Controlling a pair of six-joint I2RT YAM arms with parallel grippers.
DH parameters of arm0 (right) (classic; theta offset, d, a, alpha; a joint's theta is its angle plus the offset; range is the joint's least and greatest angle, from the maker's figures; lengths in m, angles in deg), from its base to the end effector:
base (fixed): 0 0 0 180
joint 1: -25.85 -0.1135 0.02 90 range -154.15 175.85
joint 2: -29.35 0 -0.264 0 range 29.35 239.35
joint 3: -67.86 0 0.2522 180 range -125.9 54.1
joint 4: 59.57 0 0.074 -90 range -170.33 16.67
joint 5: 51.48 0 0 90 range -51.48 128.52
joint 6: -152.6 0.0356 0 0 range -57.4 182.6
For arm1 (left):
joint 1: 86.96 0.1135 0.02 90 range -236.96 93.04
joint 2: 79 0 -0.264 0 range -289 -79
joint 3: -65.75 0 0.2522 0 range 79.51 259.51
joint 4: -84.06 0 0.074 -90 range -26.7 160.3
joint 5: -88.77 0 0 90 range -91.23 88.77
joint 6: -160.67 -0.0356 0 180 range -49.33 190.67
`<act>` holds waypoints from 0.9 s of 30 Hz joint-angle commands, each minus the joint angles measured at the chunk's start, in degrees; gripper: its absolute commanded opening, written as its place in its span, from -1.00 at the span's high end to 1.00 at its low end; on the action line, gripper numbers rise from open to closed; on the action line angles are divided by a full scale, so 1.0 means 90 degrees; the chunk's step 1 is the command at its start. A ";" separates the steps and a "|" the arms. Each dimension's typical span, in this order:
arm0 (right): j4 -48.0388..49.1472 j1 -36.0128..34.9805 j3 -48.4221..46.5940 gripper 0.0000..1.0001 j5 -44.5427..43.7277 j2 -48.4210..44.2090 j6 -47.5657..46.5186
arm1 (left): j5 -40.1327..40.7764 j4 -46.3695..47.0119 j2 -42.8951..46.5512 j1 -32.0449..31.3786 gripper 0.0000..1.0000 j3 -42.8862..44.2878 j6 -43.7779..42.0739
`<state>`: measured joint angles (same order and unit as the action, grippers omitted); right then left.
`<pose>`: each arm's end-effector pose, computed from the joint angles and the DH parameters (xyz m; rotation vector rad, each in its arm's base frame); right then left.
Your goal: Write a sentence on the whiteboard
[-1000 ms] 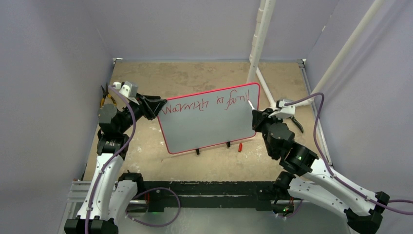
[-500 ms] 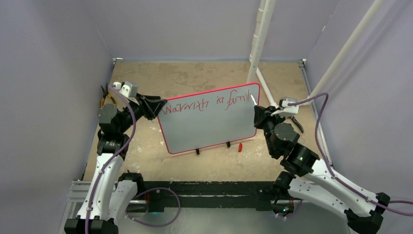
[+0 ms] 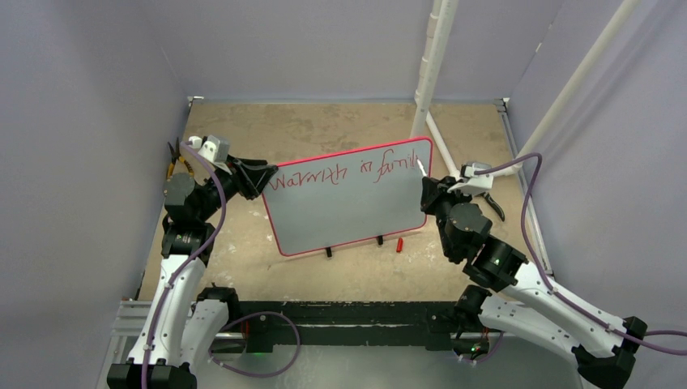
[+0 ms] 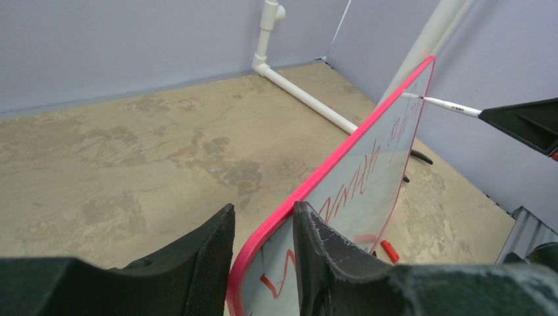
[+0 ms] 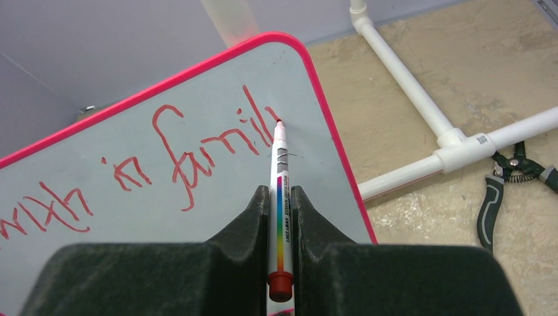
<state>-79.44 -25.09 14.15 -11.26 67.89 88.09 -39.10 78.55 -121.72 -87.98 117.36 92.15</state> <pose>0.1179 0.1021 0.3360 0.2952 1.6056 0.3082 0.1767 -0.0250 0.3376 0.2681 1.5573 -0.8069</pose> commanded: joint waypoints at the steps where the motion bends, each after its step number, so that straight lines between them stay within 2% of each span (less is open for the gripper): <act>1: -0.0467 0.0025 0.0001 1.00 -0.0122 -0.0070 0.0416 | -0.0226 0.0086 0.0040 -0.0002 0.28 -0.0035 0.0038; 11: -0.0267 0.0025 -0.0186 1.00 -0.0258 -0.0310 0.0118 | -0.0217 0.0071 0.0050 0.0004 0.28 -0.0038 0.0028; 27: 0.0643 0.0025 -0.0422 1.00 -0.0582 0.0045 -0.0677 | -0.0216 0.0068 0.0049 -0.0002 0.28 -0.0026 0.0024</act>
<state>-78.22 -25.09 13.50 -14.14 67.96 85.06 -39.19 78.57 -121.72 -87.98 117.32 92.13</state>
